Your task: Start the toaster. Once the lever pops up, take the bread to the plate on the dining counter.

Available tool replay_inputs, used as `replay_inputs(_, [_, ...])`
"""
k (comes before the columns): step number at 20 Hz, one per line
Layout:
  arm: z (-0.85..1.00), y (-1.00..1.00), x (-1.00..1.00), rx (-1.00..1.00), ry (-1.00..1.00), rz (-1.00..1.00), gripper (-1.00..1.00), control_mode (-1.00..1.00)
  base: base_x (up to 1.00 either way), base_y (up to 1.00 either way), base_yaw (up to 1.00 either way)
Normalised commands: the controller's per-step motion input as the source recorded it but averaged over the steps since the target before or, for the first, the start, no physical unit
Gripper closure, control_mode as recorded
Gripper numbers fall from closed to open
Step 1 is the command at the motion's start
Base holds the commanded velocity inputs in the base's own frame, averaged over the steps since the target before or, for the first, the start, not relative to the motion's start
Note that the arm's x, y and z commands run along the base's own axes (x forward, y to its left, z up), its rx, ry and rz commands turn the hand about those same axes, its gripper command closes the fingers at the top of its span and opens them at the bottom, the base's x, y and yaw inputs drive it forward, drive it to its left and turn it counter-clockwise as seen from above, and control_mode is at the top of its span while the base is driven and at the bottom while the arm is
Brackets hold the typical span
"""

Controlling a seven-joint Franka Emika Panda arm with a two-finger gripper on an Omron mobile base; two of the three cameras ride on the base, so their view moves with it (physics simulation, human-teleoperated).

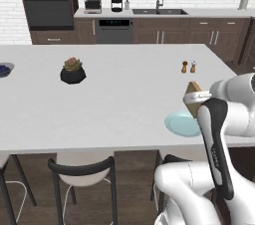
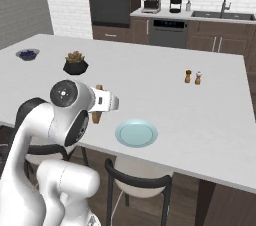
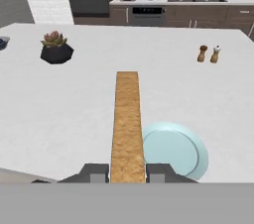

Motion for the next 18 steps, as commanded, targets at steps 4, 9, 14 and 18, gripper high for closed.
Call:
replay_inputs(4, [-0.52,-0.79,0.67,0.19,0.03,0.01,1.0,-1.0,0.0,0.0,0.0])
replay_inputs(9, [-0.77,-0.4,0.91,0.16,0.24,0.02,1.0,-1.0,0.0,0.0,0.0])
replay_inputs(14, [-0.36,-0.41,0.76,0.14,0.27,0.04,1.0,-1.0,0.0,0.0,0.0])
replay_inputs(18, [-0.21,-0.26,0.41,0.1,0.1,0.1,1.0,-1.0,0.0,0.0,0.0])
